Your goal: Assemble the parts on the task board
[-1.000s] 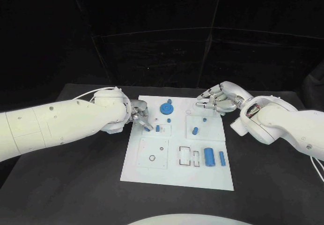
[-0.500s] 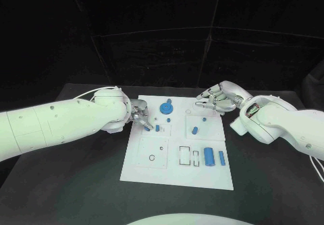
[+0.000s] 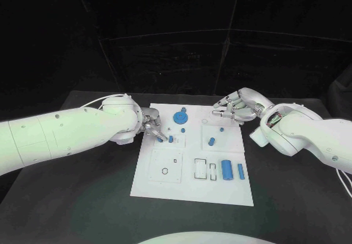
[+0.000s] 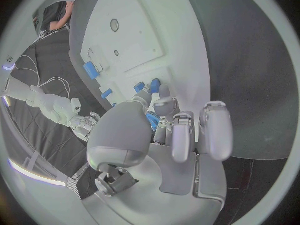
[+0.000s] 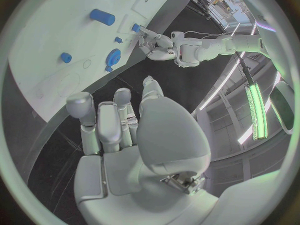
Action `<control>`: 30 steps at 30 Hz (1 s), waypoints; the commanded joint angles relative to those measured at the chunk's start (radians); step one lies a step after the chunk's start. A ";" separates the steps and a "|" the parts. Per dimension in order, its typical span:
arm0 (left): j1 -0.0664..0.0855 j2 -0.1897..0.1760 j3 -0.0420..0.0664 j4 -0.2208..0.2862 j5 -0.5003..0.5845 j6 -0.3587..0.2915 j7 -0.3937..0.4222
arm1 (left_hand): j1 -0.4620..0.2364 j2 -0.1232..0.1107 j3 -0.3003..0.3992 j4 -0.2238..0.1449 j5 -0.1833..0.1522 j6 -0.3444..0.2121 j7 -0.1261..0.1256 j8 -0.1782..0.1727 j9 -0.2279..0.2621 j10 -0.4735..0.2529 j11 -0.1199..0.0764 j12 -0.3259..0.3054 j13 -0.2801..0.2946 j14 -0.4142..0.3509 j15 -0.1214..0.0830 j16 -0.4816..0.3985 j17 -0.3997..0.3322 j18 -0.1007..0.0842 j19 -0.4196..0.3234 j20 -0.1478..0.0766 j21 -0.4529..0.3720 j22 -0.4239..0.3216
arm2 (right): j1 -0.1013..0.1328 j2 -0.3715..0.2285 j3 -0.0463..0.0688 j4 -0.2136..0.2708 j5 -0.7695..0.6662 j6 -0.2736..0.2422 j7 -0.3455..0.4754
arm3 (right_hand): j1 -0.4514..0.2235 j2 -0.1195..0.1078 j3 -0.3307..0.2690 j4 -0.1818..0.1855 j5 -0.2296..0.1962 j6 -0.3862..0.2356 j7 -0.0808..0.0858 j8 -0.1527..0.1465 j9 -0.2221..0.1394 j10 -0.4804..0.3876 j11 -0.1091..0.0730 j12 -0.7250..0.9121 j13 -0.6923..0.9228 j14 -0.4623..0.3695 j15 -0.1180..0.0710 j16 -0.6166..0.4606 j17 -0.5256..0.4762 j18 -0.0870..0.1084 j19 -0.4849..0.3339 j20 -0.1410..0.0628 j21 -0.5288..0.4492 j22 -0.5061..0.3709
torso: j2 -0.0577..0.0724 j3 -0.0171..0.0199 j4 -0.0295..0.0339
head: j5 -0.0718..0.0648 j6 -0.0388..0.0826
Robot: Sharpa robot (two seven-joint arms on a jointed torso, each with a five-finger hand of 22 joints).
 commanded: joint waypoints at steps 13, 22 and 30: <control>0.000 0.006 0.000 -0.015 0.015 -0.012 -0.014 | -0.058 0.006 -0.037 0.035 0.004 0.004 0.008 -0.009 0.000 0.000 0.010 -0.006 -0.003 0.102 -0.002 0.003 0.263 -0.002 0.011 0.000 -0.005 0.000 | 0.002 0.000 0.000 0.003 0.002 -0.003 0.008 | -0.001 0.006 -0.009 0.000 0.005 -0.008 0.002 0.006 0.000 -0.005 0.001 0.004 -0.002 0.011 -0.005 -0.007 -0.003 0.017 -0.005 -0.002 -0.008 -0.002 | 0.000 -0.0003 -0.0003 | -0.002 0.002; 0.000 0.009 0.000 -0.017 0.028 -0.003 -0.015 | -0.079 0.004 -0.053 0.050 0.004 0.005 0.008 -0.010 0.001 0.001 0.011 -0.003 -0.001 0.102 -0.001 0.003 0.263 -0.003 0.012 0.000 -0.005 0.002 | 0.002 -0.001 0.000 0.003 0.002 -0.001 0.007 | -0.001 0.006 -0.009 0.000 0.005 -0.008 0.002 0.006 0.000 -0.005 0.001 0.004 -0.002 0.011 -0.005 -0.007 -0.003 0.017 -0.005 -0.002 -0.008 -0.002 | 0.000 -0.0006 -0.0002 | -0.004 0.000; 0.000 0.011 0.000 -0.015 0.030 -0.005 -0.015 | -0.086 0.005 -0.060 0.056 0.004 0.008 0.008 -0.009 0.003 0.004 0.010 0.000 0.003 0.102 -0.002 0.003 0.263 -0.003 0.013 0.001 -0.002 0.006 | 0.002 -0.001 0.000 0.003 0.002 -0.001 0.008 | -0.001 0.006 -0.009 0.001 0.005 -0.008 0.002 0.006 0.000 -0.005 0.002 0.005 -0.002 0.011 -0.004 -0.007 -0.002 0.017 -0.005 -0.002 -0.008 -0.003 | 0.000 -0.0005 0.0002 | -0.005 -0.001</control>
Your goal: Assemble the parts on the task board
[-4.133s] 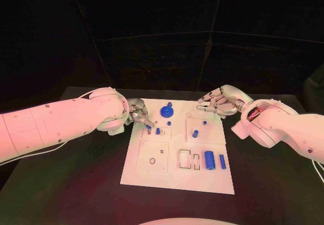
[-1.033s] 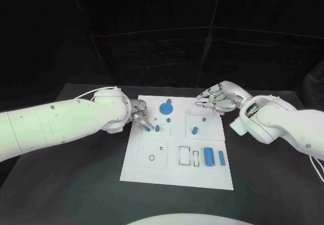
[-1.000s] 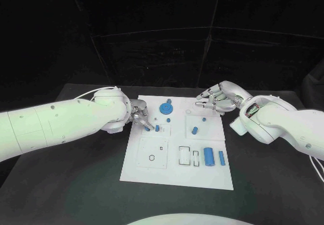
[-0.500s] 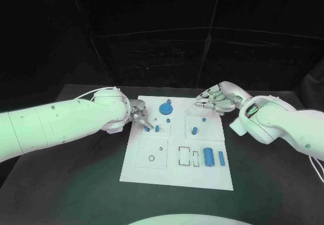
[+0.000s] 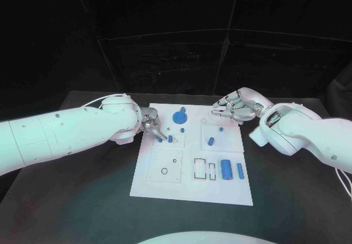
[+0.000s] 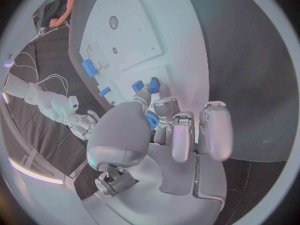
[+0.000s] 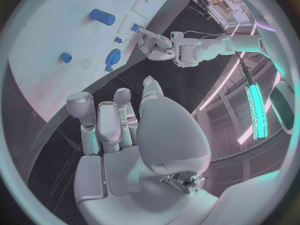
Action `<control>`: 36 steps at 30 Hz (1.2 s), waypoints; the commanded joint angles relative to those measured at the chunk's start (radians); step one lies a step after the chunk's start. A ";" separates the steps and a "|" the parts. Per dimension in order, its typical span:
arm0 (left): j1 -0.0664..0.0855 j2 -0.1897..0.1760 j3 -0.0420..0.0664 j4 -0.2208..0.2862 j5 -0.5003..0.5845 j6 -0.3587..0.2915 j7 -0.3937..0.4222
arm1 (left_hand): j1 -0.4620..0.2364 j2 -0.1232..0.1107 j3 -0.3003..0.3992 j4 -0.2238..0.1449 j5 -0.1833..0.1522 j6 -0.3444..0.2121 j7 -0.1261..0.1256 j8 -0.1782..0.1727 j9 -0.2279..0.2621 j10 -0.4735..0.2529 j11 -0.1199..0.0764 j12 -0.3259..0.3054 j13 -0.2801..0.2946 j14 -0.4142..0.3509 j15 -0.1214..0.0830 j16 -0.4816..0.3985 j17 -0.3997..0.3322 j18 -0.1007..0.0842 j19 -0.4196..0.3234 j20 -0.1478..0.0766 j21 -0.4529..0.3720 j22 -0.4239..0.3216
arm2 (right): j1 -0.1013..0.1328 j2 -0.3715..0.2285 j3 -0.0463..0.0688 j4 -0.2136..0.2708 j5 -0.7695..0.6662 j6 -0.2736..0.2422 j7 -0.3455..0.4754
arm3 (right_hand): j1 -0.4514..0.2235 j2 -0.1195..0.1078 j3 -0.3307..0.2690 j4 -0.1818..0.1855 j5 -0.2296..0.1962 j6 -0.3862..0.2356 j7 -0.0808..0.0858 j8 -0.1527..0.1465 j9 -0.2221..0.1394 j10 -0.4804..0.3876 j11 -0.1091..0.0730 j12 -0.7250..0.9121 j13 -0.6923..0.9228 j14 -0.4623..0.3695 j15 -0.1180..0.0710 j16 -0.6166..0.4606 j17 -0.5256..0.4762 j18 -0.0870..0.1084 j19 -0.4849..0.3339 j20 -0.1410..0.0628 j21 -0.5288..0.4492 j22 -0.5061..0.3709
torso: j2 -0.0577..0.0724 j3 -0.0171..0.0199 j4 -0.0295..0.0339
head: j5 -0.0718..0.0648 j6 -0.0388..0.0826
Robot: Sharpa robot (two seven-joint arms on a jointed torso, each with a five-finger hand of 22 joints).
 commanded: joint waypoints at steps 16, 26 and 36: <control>0.001 0.003 0.000 0.003 0.010 -0.008 -0.006 | -0.044 0.021 -0.019 0.032 0.004 0.014 -0.001 -0.001 0.006 0.010 0.003 0.013 0.017 0.102 -0.004 0.003 0.263 -0.006 0.019 -0.001 0.008 0.021 | 0.002 -0.001 0.000 0.003 0.002 -0.002 0.008 | -0.002 0.007 -0.007 -0.002 0.006 -0.008 0.002 0.006 0.000 -0.005 0.002 0.005 -0.001 0.011 -0.004 -0.004 -0.001 0.017 -0.005 -0.002 -0.004 -0.001 | 0.000 0.0001 0.0002 | -0.002 0.000; 0.001 0.001 0.000 0.001 0.013 -0.001 -0.008 | -0.045 0.022 -0.019 0.033 0.004 0.015 -0.001 -0.001 0.007 0.011 0.003 0.015 0.018 0.102 -0.005 0.003 0.263 -0.006 0.020 -0.001 0.009 0.022 | 0.002 -0.001 0.000 0.003 0.002 -0.002 0.007 | -0.002 0.007 -0.007 -0.002 0.006 -0.008 0.002 0.006 0.000 -0.005 0.002 0.005 -0.001 0.011 -0.004 -0.004 -0.001 0.017 -0.005 -0.002 -0.004 -0.001 | 0.000 -0.0003 0.0003 | -0.002 0.001; 0.001 -0.026 0.001 0.014 0.136 -0.128 0.022 | -0.098 0.008 -0.065 0.079 0.004 -0.030 0.014 -0.030 0.000 -0.052 0.014 -0.078 -0.093 0.102 0.000 0.003 0.263 0.000 0.010 0.000 -0.015 -0.005 | 0.002 -0.001 0.000 0.002 0.002 -0.003 0.007 | -0.002 0.007 -0.007 -0.002 0.006 -0.008 0.002 0.006 0.000 -0.005 0.002 0.005 -0.001 0.011 -0.004 -0.004 -0.001 0.017 -0.005 -0.002 -0.004 -0.001 | 0.000 -0.0002 0.0004 | -0.003 0.002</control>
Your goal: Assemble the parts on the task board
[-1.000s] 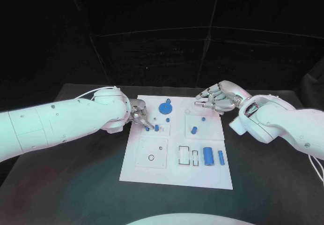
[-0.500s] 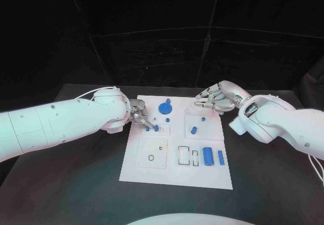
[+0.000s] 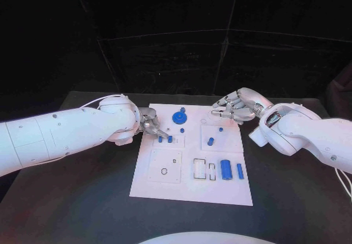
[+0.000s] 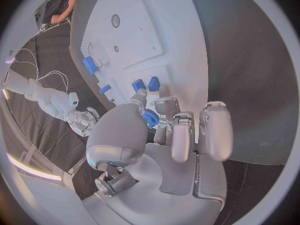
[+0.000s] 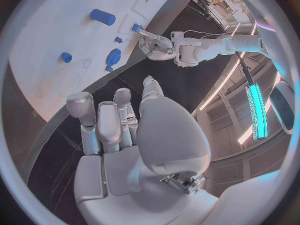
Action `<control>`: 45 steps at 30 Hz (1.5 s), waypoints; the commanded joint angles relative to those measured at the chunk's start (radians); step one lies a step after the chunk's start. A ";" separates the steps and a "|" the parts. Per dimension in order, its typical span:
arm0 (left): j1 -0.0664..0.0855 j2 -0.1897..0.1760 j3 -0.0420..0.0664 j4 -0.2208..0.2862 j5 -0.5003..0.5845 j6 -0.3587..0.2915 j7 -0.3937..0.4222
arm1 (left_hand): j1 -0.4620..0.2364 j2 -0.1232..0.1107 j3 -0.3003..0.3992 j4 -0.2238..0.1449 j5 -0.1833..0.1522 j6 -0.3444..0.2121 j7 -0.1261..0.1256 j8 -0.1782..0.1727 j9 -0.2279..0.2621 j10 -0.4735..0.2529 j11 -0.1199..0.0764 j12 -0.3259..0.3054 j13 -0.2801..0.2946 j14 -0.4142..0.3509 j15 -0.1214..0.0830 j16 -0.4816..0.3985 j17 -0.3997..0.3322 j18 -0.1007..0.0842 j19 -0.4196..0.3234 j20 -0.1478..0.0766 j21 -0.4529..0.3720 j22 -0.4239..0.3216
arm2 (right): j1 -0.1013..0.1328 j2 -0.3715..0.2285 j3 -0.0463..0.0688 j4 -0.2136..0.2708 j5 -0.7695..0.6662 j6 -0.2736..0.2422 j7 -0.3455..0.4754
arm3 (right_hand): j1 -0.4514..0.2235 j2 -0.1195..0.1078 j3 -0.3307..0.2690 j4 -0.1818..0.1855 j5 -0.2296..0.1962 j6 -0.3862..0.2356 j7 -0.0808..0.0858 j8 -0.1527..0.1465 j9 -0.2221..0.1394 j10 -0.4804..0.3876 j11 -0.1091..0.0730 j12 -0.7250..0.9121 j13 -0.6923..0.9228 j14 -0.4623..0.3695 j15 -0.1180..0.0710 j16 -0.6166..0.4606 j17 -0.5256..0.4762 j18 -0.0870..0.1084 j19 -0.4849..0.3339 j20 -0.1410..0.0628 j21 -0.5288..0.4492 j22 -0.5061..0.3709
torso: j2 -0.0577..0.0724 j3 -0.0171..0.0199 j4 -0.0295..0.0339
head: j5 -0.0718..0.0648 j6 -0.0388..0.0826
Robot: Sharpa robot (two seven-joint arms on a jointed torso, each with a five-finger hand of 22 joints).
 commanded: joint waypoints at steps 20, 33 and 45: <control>0.003 -0.009 0.000 -0.004 0.278 -0.305 0.527 | 0.365 0.025 0.107 -0.171 0.008 -0.198 0.137 -0.186 -0.158 -0.446 0.146 -0.456 -0.406 -0.290 0.116 -0.678 -0.444 0.116 -0.348 0.111 -0.740 -0.706 | 0.002 0.003 0.000 -0.004 0.002 -0.004 0.009 | -0.002 0.007 -0.004 0.001 0.006 -0.005 -0.001 0.006 0.000 -0.005 0.002 0.005 -0.002 0.011 -0.004 -0.004 -0.001 0.017 -0.005 -0.002 -0.004 -0.001 | 0.001 -0.0007 -0.0006 | -0.012 0.011; -0.012 0.067 -0.037 -0.043 -0.097 -0.336 0.562 | 0.362 -0.074 0.199 -0.234 0.005 -0.079 0.115 -0.352 -0.303 -0.374 0.127 -0.599 -0.596 -0.056 0.100 -0.368 -0.202 0.118 -0.196 0.094 -0.673 -0.680 | 0.002 0.008 0.000 -0.005 0.002 -0.005 0.012 | -0.004 0.008 -0.006 0.001 0.009 -0.006 -0.001 0.007 0.000 -0.006 0.002 0.005 -0.003 0.011 -0.004 -0.005 -0.001 0.017 -0.006 -0.002 -0.006 -0.003 | 0.000 0.0000 -0.0001 | -0.022 0.021; -0.024 0.142 -0.041 -0.107 -0.231 -0.267 0.425 | 0.340 -0.089 0.212 -0.226 0.005 -0.026 0.111 -0.401 -0.346 -0.364 0.123 -0.628 -0.656 0.021 0.090 -0.243 -0.091 0.082 -0.069 0.081 -0.460 -0.475 | 0.002 0.013 0.000 -0.006 0.002 -0.005 0.013 | -0.004 0.009 -0.006 0.001 0.010 -0.006 -0.001 0.007 0.000 -0.006 0.002 0.005 -0.003 0.011 -0.004 -0.006 -0.001 0.017 -0.006 -0.002 -0.006 -0.004 | 0.001 0.0005 -0.0018 | -0.023 0.025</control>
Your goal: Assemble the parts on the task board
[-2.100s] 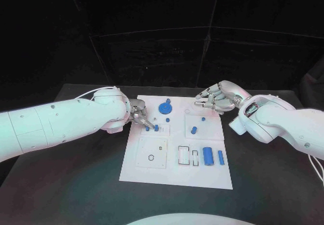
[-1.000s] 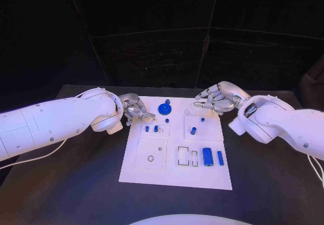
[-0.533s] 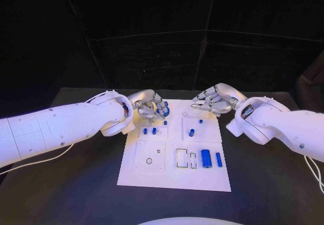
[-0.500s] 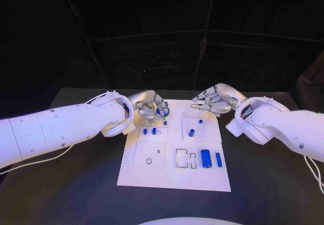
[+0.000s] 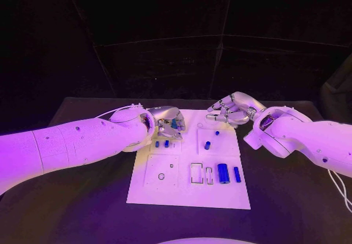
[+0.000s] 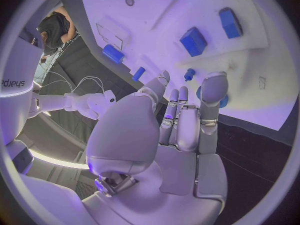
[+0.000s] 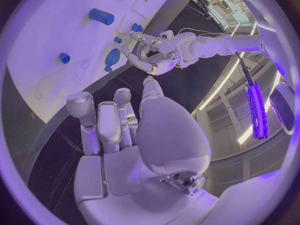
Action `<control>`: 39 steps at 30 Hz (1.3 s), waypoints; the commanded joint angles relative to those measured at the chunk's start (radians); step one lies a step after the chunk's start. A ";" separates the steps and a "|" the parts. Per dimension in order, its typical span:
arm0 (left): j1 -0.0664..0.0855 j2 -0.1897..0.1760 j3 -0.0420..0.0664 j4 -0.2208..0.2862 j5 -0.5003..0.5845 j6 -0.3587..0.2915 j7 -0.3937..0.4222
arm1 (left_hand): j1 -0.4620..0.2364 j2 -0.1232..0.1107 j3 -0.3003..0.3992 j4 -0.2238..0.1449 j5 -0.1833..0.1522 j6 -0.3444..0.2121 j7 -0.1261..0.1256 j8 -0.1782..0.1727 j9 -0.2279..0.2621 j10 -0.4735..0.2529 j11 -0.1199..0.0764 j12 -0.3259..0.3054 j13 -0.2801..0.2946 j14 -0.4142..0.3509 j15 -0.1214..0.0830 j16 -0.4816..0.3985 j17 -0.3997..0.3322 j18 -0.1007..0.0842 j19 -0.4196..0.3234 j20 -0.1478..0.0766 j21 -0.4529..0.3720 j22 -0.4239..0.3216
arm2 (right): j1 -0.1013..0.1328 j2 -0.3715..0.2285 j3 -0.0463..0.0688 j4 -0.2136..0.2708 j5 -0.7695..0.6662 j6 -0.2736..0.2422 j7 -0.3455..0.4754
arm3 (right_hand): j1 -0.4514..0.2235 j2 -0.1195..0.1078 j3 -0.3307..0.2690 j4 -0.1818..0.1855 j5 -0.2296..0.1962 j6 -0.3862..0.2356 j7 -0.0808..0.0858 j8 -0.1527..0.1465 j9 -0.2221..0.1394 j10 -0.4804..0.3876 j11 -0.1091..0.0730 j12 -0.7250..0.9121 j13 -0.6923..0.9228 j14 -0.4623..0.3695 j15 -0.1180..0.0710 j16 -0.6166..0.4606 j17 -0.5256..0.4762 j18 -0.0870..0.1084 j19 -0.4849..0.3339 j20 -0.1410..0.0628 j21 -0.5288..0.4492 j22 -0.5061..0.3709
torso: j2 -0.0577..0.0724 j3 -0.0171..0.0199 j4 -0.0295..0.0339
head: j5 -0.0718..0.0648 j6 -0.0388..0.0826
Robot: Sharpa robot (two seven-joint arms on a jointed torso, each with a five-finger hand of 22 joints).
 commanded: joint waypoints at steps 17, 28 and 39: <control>-0.005 0.058 0.000 -0.069 -0.112 0.057 -0.086 | 0.014 0.025 0.061 -0.011 -0.002 0.046 -0.006 -0.027 -0.023 0.030 0.000 -0.018 -0.039 0.035 -0.006 0.002 -0.016 -0.020 0.037 -0.004 0.061 0.064 | 0.002 0.005 0.000 0.000 0.002 -0.004 0.010 | -0.004 0.009 -0.006 0.001 0.005 -0.006 -0.001 0.007 0.000 -0.006 0.002 0.005 -0.002 0.011 -0.004 -0.006 -0.001 0.017 -0.006 -0.002 -0.006 -0.002 | 0.000 0.0001 0.0008 | -0.006 -0.003; -0.011 0.070 0.001 -0.079 -0.114 0.108 -0.087 | -0.005 0.008 0.087 -0.012 -0.002 0.068 -0.011 -0.044 -0.037 0.073 -0.007 -0.022 -0.060 0.034 -0.011 -0.011 -0.045 -0.031 0.054 -0.008 0.117 0.126 | 0.002 0.009 0.000 -0.002 0.002 -0.002 0.010 | -0.004 0.009 -0.006 0.001 0.005 -0.006 -0.001 0.007 0.000 -0.006 0.002 0.005 -0.002 0.011 -0.004 -0.006 -0.001 0.017 -0.006 -0.002 -0.006 -0.002 | -0.001 0.0001 0.0015 | -0.008 -0.006; -0.015 0.080 0.001 -0.090 -0.120 0.126 -0.102 | 0.015 0.033 0.135 -0.023 -0.002 0.099 -0.018 -0.051 -0.043 0.121 -0.020 -0.021 -0.070 0.035 -0.021 -0.011 -0.052 -0.038 0.064 -0.015 0.156 0.169 | 0.002 0.011 0.000 -0.002 0.002 -0.001 0.009 | -0.004 0.009 -0.006 0.001 0.005 -0.006 -0.001 0.007 0.000 -0.006 0.002 0.005 -0.002 0.011 -0.004 -0.006 -0.001 0.017 -0.006 -0.002 -0.006 -0.002 | -0.001 0.0002 0.0005 | -0.008 -0.007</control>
